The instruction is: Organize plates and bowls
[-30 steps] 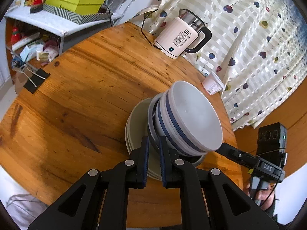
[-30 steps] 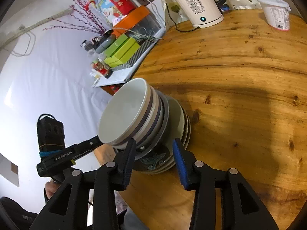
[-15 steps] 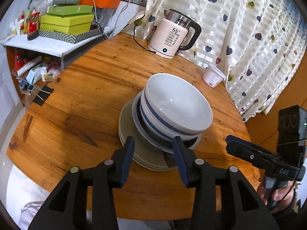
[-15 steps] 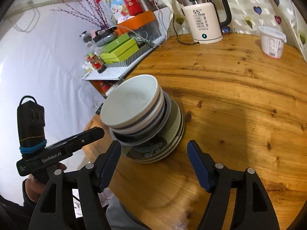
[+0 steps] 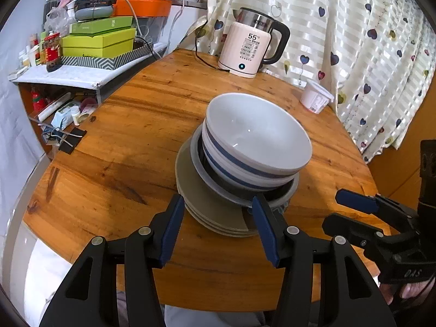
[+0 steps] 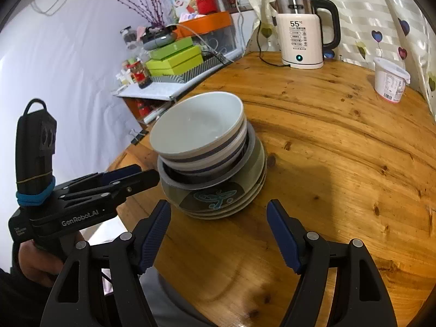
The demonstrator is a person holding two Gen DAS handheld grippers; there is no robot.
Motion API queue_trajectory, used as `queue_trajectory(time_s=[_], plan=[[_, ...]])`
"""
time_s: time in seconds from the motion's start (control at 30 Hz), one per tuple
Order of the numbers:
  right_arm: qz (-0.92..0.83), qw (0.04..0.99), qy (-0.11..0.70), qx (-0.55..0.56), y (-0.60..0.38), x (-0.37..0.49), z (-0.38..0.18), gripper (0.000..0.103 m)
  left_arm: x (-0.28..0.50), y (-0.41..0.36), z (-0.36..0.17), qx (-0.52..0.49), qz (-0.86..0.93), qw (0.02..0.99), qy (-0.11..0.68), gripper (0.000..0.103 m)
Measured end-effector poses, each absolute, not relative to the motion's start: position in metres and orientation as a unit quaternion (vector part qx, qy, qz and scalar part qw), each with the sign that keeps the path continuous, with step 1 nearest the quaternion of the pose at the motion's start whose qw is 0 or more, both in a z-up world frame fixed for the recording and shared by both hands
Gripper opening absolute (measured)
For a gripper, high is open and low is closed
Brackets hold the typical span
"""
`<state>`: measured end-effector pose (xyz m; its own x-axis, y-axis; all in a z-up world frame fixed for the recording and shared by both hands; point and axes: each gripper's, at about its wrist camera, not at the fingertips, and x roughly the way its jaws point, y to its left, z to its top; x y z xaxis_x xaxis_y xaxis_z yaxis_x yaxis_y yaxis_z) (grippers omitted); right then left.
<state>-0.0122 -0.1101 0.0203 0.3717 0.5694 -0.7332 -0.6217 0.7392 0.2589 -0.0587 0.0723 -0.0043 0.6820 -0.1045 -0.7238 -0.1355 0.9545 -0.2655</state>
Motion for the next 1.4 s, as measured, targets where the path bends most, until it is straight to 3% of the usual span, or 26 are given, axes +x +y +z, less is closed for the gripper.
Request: queue_trajectory(time_s=[0.47,1.4], plan=[[0.353,0.832,0.423,-0.071,-0.094,-0.02,0.013,0.076,-0.059,0.057,-0.015,-0.107,0.034,0.904,0.412,0.053],[0.346,0.829,0.43,-0.091,-0.086,-0.017,0.003,0.077,-0.057,0.057,-0.028,-0.119,0.052,0.894,0.428,0.053]])
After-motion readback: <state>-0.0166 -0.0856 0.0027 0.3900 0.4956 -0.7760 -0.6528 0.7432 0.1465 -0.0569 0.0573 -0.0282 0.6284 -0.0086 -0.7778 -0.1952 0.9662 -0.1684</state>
